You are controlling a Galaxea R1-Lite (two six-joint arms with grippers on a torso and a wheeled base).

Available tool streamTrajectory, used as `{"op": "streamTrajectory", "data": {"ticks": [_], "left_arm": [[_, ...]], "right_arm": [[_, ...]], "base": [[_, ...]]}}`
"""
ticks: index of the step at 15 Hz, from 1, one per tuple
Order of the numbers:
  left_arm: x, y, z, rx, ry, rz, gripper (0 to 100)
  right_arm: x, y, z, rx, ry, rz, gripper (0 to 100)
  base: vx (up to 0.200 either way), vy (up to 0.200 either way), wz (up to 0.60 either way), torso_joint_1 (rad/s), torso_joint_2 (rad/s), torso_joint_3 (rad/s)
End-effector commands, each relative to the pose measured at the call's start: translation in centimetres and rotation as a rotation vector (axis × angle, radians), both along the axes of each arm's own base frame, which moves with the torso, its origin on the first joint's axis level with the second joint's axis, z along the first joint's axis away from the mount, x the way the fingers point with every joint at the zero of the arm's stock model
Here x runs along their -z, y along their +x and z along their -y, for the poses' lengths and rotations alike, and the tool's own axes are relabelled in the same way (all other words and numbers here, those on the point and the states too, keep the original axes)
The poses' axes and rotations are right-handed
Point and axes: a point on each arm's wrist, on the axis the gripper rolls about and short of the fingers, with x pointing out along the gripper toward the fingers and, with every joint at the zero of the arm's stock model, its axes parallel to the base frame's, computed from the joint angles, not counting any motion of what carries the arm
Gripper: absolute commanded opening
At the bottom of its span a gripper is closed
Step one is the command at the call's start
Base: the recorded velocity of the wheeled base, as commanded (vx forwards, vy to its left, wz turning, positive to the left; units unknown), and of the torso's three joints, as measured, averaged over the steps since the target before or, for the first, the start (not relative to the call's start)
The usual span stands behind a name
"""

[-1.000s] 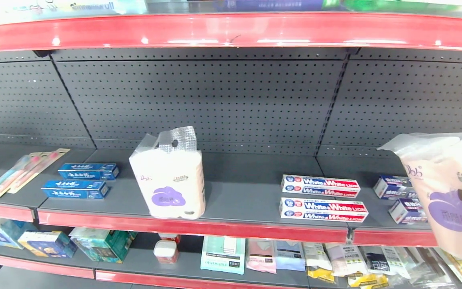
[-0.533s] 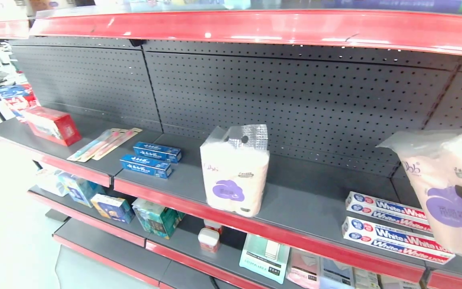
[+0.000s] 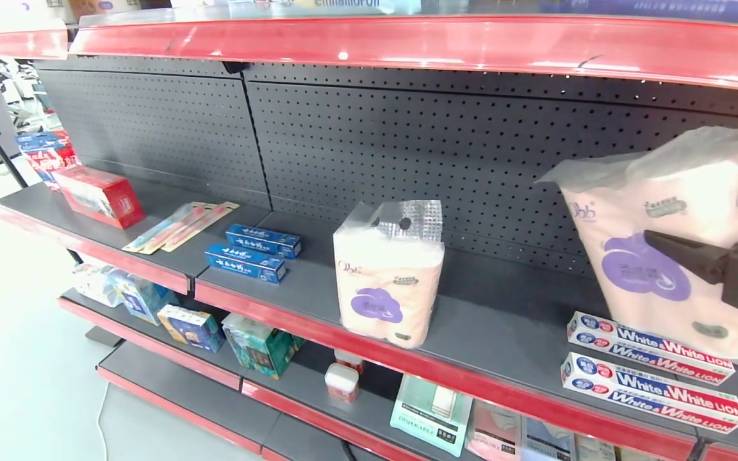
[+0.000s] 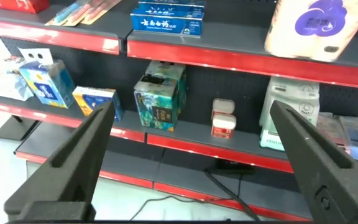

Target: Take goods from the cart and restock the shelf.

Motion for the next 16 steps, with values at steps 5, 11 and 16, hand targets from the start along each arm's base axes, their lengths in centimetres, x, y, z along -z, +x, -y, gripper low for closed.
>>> {"op": "streamTrajectory", "data": {"ticks": [5,11,16], "left_arm": [[0.0,0.0,0.0,0.000,0.002,-0.002,100],[0.0,0.0,0.0,0.000,0.002,-0.004,100],[0.0,0.0,0.0,0.000,0.002,-0.004,100]], "right_arm": [[3.6,6.5,-2.4,-0.120,0.067,-0.125,0],[6.4,12.1,-2.5,-0.216,0.133,-0.093,0],[7.5,16.0,-1.8,-0.296,0.151,-0.088,0]], "base": [[0.000,0.000,0.00,0.000,0.00,0.000],[0.000,0.000,0.00,0.000,0.00,0.000],[0.000,0.000,0.00,0.000,0.00,0.000]]}}
